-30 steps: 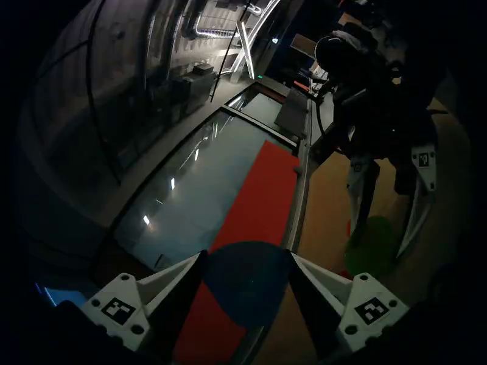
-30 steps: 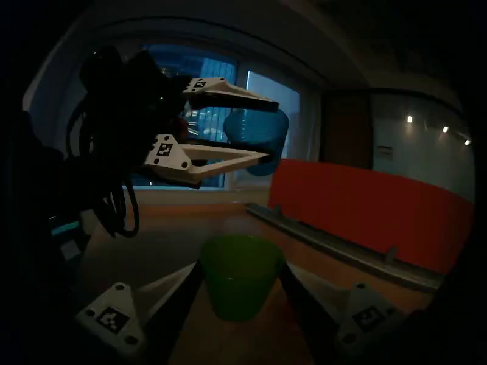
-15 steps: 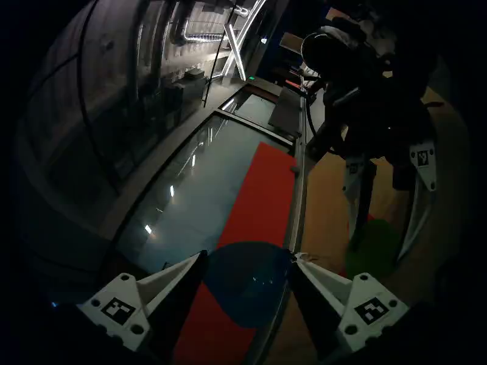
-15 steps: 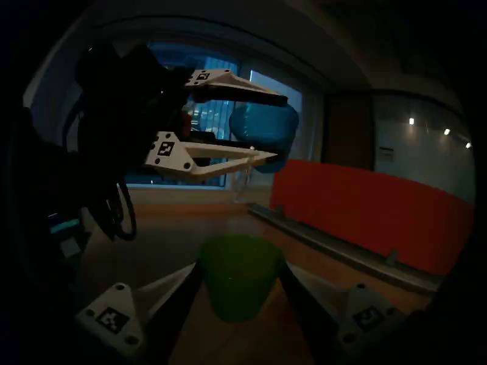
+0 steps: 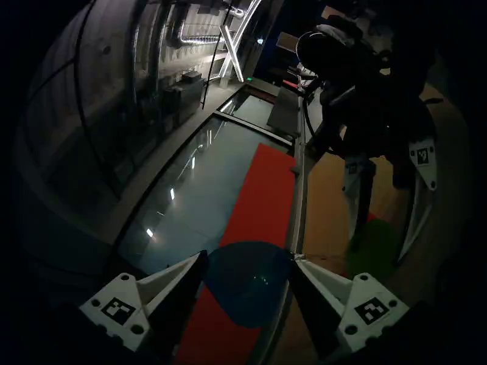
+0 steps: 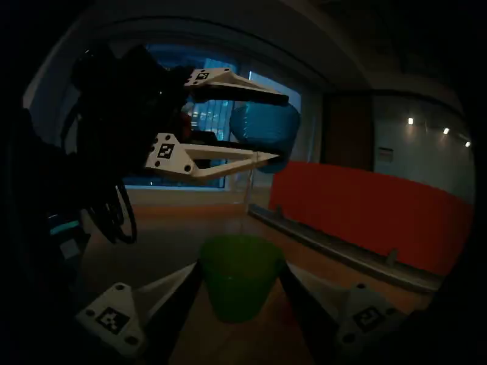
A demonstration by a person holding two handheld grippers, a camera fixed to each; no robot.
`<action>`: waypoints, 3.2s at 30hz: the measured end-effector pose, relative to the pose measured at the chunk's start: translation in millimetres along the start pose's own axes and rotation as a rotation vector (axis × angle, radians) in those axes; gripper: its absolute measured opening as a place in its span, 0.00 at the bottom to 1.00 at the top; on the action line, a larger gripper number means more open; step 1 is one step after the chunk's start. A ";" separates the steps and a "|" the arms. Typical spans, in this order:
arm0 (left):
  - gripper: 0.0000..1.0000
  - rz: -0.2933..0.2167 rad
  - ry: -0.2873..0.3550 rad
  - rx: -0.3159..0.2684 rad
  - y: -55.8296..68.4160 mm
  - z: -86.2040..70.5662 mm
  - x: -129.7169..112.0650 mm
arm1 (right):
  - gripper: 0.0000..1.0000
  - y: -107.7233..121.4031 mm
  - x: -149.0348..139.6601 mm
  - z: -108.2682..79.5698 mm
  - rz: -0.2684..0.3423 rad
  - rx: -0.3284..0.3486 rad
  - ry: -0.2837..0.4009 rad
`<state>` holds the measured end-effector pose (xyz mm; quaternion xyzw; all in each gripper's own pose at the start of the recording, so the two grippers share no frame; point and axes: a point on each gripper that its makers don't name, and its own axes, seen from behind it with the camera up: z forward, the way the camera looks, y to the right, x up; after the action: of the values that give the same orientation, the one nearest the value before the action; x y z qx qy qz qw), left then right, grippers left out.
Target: Pour water
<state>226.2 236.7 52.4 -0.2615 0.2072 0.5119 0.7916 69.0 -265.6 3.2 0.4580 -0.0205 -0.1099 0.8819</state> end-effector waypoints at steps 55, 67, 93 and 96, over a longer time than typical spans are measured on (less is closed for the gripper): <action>0.90 0.172 0.009 0.012 -0.9 1.6 9.6 | 1.00 4.8 3.7 -1.7 -0.002 -0.009 0.014; 0.90 0.221 0.009 0.014 -3.0 3.6 11.3 | 1.00 5.3 5.1 -1.8 -0.004 -0.011 0.017; 0.90 0.333 0.005 0.021 -5.1 8.1 14.1 | 1.00 5.6 4.4 -1.9 -0.003 -0.016 0.022; 0.90 0.347 0.003 0.021 -4.5 8.5 14.2 | 1.00 6.2 4.1 -1.9 -0.003 -0.016 0.022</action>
<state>236.4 250.5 51.5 -0.2142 0.2558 0.6382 0.6938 74.3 -261.5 6.9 0.4521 -0.0091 -0.1062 0.8856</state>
